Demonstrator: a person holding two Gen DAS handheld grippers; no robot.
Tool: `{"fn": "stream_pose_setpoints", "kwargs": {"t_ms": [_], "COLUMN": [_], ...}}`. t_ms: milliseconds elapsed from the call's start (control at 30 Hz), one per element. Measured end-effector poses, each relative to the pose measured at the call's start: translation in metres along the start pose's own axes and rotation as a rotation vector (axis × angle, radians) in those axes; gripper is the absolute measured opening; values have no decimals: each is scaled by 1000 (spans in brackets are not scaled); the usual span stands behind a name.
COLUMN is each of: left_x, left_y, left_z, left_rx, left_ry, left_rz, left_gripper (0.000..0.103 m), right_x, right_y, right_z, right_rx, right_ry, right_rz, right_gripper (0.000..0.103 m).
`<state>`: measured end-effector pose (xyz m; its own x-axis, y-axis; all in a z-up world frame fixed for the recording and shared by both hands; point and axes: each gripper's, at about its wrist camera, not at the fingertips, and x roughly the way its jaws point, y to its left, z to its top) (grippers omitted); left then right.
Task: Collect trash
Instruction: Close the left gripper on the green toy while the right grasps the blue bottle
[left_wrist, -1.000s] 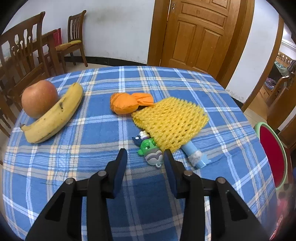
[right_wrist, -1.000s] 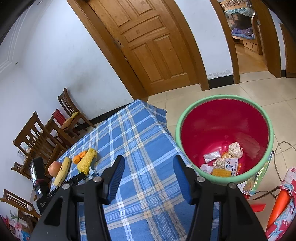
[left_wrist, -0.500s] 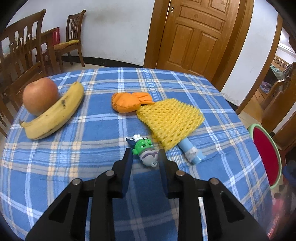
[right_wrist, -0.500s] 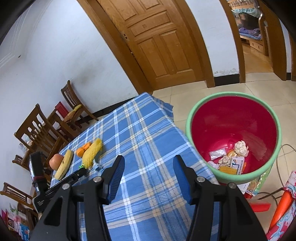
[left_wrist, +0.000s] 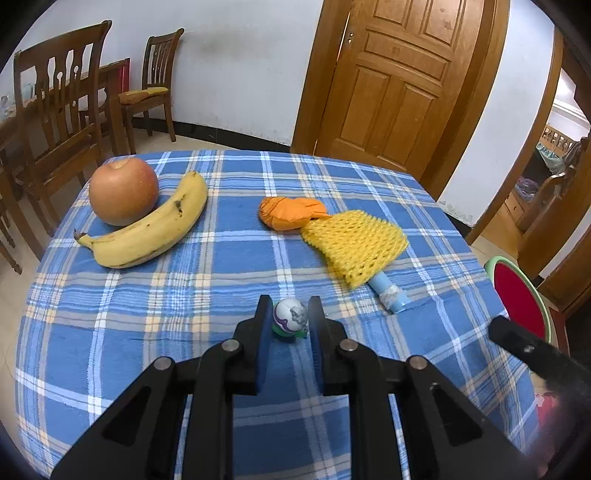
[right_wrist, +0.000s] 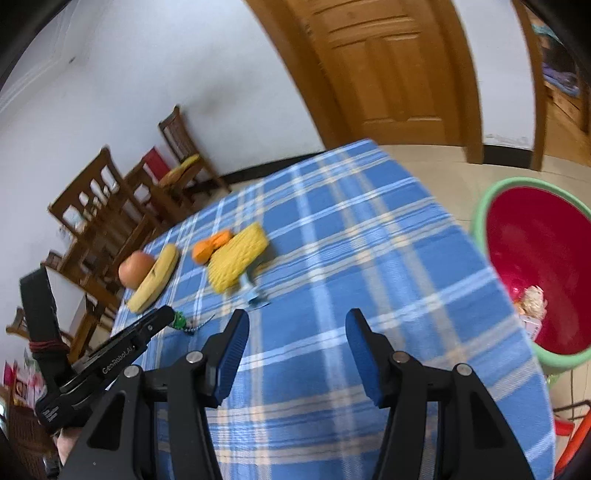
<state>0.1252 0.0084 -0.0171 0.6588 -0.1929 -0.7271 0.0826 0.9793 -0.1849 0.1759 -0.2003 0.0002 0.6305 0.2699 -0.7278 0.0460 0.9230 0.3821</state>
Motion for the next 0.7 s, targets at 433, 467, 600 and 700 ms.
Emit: {"fn": "stream_pose_setpoints", "kwargs": {"t_ms": [433, 467, 600, 700], "left_x": [3, 1, -5, -10], "left_y": [18, 19, 21, 23], "left_z": [-5, -5, -4, -4], "left_rx": [-52, -57, -65, -73], "left_ry": [4, -2, -15, -23], "left_rz": [-20, -23, -33, -34], "left_gripper": [19, 19, 19, 19], "right_x": [54, 57, 67, 74], "right_y": [28, 29, 34, 37], "right_z": [2, 3, 7, 9], "right_rx": [-78, -86, -105, -122], "right_ry": [86, 85, 84, 85], "right_rz": [2, 2, -7, -12], "right_gripper": [58, 58, 52, 47]}}
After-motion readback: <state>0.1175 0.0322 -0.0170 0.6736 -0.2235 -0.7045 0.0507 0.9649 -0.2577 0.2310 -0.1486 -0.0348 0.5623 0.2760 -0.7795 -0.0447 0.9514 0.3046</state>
